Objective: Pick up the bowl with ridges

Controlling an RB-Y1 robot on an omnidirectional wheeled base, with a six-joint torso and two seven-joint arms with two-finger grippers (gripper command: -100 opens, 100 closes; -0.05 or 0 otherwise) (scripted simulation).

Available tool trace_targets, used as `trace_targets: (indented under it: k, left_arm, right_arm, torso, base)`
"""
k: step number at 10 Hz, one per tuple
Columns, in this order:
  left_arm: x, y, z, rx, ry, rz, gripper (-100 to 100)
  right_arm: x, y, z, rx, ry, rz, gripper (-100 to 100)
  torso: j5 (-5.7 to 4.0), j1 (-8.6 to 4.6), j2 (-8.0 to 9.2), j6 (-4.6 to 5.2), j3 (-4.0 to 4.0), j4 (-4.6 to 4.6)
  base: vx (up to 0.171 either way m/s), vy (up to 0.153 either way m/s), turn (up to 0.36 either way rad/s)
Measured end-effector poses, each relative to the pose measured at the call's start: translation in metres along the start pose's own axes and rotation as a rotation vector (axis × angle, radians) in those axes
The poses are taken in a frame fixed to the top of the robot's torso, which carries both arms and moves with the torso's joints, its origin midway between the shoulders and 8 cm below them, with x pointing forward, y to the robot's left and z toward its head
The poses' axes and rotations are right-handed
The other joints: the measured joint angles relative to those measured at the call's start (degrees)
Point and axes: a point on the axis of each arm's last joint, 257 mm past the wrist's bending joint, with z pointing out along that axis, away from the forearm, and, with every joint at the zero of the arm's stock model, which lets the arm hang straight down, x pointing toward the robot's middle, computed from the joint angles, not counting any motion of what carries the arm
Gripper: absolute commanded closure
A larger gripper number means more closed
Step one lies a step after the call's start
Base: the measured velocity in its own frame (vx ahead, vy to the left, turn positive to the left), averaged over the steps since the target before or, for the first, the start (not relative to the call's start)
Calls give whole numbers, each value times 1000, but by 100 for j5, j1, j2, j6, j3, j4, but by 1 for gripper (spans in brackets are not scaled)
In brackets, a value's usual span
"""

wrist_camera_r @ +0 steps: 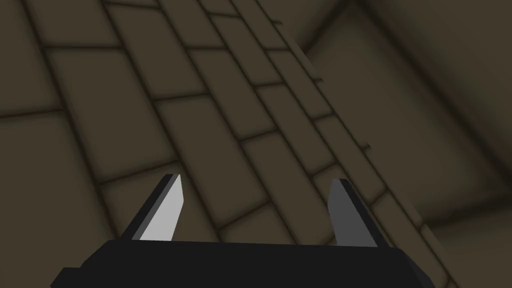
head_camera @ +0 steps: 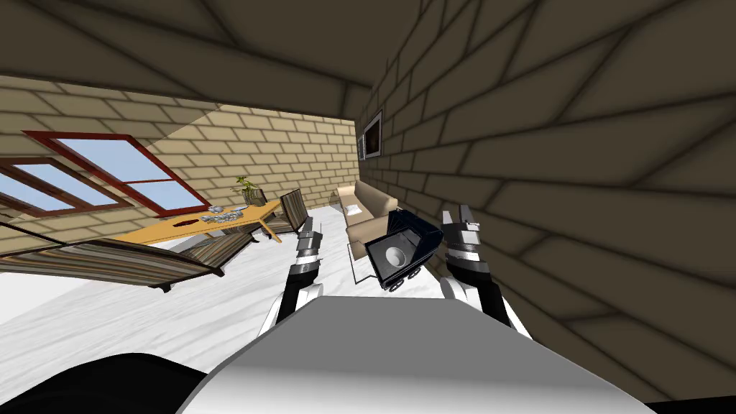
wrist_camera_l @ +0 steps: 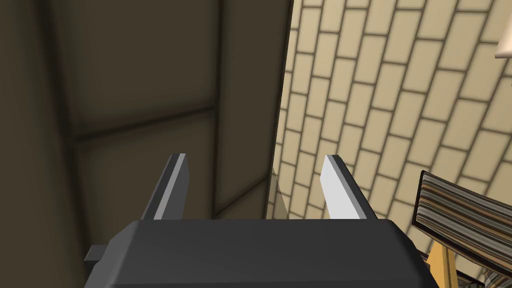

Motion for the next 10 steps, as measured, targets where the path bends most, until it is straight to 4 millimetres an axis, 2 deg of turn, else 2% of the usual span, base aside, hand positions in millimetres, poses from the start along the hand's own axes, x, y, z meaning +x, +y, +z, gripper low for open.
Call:
trace_targets:
  k: [3, 6, 7, 10]
  left_arm:
    - [0, 0, 0, 0, 0, 0, 0]
    - [0, 0, 0, 0, 0, 0, 0]
    - [0, 0, 0, 0, 0, 0, 0]
    - [0, 0, 0, 0, 0, 0, 0]
  right_arm:
    - [7, -25, -9, 63, 62, -77, -100]
    - [19, -70, -27, 157, 146, -180, -100]
    - [23, -87, -40, 200, 179, -218, -100]
    - [18, -128, -64, 295, 257, -311, -100]
  torso:
    - [0, 0, 0, -2, 0, 0]
    - [1, 2, -2, -4, -1, 0]
    - [0, 2, 0, -1, -1, -1]
    - [1, 3, 4, 0, 2, 0]
  base:
    - [-3, 5, 232]
    - [-2, 9, 314]
    - [-4, 20, 303]
    - [-10, 19, 234]
